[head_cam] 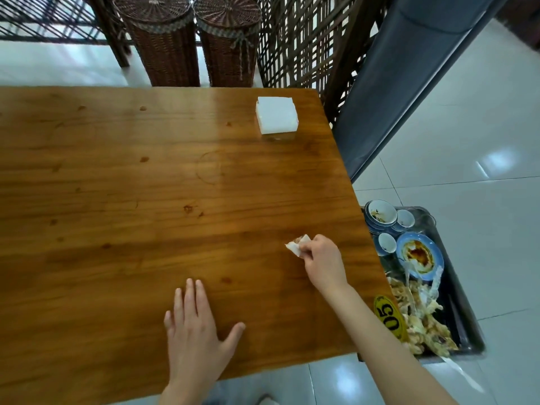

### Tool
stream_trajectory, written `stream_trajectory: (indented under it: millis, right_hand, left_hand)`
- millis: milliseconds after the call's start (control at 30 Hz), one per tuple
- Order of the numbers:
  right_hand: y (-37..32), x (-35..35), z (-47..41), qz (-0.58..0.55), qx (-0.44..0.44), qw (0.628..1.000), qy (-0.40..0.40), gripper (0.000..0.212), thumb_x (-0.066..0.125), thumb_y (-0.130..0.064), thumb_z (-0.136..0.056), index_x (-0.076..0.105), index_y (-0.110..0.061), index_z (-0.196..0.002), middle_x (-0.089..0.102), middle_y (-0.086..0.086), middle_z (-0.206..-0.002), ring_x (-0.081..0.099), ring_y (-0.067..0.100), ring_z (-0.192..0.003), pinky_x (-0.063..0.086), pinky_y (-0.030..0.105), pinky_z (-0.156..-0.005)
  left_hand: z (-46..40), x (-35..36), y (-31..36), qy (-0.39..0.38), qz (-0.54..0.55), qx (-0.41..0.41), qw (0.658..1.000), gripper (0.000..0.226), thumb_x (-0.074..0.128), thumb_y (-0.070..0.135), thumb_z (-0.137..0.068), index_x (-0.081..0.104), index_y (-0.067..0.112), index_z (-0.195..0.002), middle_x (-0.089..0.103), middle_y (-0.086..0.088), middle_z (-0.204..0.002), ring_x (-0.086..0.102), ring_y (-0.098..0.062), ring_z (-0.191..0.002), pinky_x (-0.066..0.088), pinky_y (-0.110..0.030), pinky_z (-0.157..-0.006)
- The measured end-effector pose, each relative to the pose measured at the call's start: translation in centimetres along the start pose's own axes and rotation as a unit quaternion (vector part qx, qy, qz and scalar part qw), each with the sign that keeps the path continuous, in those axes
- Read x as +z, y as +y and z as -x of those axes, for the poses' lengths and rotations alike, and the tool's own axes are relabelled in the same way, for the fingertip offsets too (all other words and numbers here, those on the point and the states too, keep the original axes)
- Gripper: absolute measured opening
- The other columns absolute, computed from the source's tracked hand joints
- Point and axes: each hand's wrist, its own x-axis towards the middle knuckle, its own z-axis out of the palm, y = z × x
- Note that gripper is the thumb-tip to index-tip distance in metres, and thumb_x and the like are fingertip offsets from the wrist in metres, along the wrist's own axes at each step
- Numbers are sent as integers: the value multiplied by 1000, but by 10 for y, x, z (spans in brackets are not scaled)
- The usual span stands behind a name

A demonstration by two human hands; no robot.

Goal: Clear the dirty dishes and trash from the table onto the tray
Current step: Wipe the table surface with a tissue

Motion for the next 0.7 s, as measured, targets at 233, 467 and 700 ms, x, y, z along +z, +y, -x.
stream_trajectory:
  millis: [233, 467, 700]
  right_hand:
    - [13, -4, 39, -7, -87, 995, -54, 17, 55, -13, -93, 71, -14, -99, 54, -4, -84, 47, 6, -80, 39, 12, -65]
    - [61, -41, -2, -7, 41, 997, 60, 18, 60, -8, -89, 73, -8, -101, 59, 4, -83, 50, 15, -79, 35, 22, -67]
    - [67, -27, 3, -2, 70, 996, 56, 19, 60, -8, -89, 72, -6, -104, 66, 13, -98, 59, 24, -87, 47, 31, -75]
  left_hand:
    - [2, 9, -2, 5, -33, 5, 999, 114, 23, 88, -68, -5, 15, -151, -2, -3, -160, -3, -25, -146, 12, -44, -116]
    - [1, 9, -4, 9, -29, 10, 999, 114, 28, 87, -69, -1, 14, -151, -1, -4, -160, -2, -25, -147, 14, -45, -116]
    - [1, 8, -3, 9, -41, 15, 999, 112, 26, 86, -71, -6, 14, -151, -6, -4, -160, -5, -24, -146, 11, -43, -116]
